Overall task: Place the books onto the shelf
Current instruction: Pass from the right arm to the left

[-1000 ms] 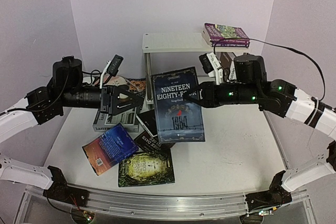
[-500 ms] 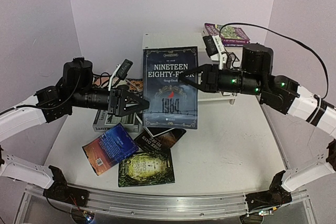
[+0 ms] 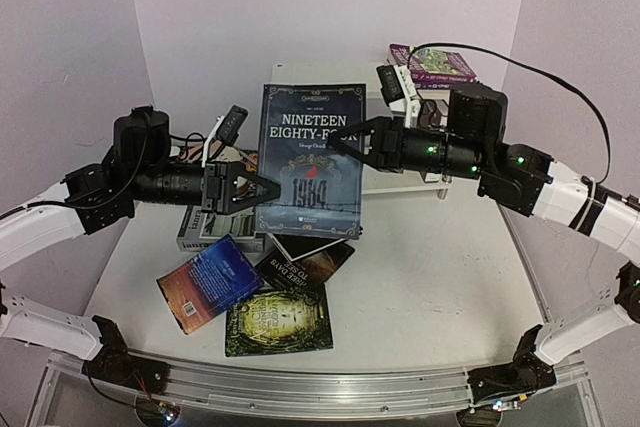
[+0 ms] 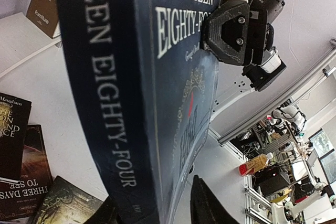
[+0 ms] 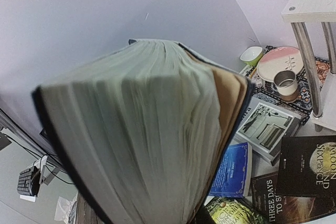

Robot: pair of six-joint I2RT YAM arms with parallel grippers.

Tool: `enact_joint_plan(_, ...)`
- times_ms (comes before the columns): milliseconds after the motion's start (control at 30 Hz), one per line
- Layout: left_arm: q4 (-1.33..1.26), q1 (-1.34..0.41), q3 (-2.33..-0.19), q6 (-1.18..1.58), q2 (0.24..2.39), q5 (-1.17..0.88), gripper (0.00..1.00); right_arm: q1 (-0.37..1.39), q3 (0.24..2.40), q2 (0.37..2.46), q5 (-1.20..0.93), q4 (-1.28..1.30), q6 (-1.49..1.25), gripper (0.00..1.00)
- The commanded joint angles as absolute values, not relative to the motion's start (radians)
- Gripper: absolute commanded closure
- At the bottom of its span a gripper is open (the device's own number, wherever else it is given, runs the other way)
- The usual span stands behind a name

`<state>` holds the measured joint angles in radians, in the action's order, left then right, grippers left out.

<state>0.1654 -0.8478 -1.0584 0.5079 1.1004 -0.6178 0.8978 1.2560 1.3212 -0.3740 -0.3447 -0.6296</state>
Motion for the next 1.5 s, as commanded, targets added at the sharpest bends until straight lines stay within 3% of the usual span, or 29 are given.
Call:
enact_joint_plan(0,0.082,-0.847,-1.087,0.517,1.057,-0.597,0.64,0.902,1.298,1.279,-0.390,-0.541,-0.639,1.00)
enact_joint_plan(133,0.081,-0.847,-1.081,0.519,1.053,-0.591,0.77,0.902,1.286,1.269,-0.378,-0.542,-0.627,1.00)
enact_joint_plan(233,0.081,-0.847,-1.079,0.526,1.056,-0.579,0.95,0.902,1.285,1.267,-0.388,-0.541,-0.623,0.94)
enact_joint_plan(267,0.081,-0.848,-1.079,0.528,1.059,-0.571,1.00,0.901,1.282,1.265,-0.386,-0.541,-0.619,0.85)
enact_joint_plan(400,0.082,-0.848,-1.054,0.533,1.063,-0.489,1.00,0.901,1.263,1.231,-0.308,-0.434,-0.558,0.35)
enact_joint_plan(533,0.084,-0.866,-1.023,0.488,1.076,-0.365,1.00,0.902,1.243,1.175,-0.128,-0.222,-0.455,0.09)
enact_joint_plan(600,0.085,-0.901,-1.012,0.449,1.085,-0.263,1.00,0.901,1.218,1.146,-0.014,-0.137,-0.425,0.02)
enact_joint_plan(833,0.084,-1.101,-1.036,0.274,1.220,0.274,1.00,0.902,1.085,1.061,0.163,-0.021,-0.396,0.02)
enact_joint_plan(1067,0.055,-1.118,-1.137,0.272,1.426,0.506,1.00,0.901,1.016,1.008,0.210,0.029,-0.379,0.02)
enact_joint_plan(1467,-0.111,-1.117,-1.297,0.269,1.672,0.766,1.00,0.901,0.989,1.028,0.195,0.088,-0.366,0.12)
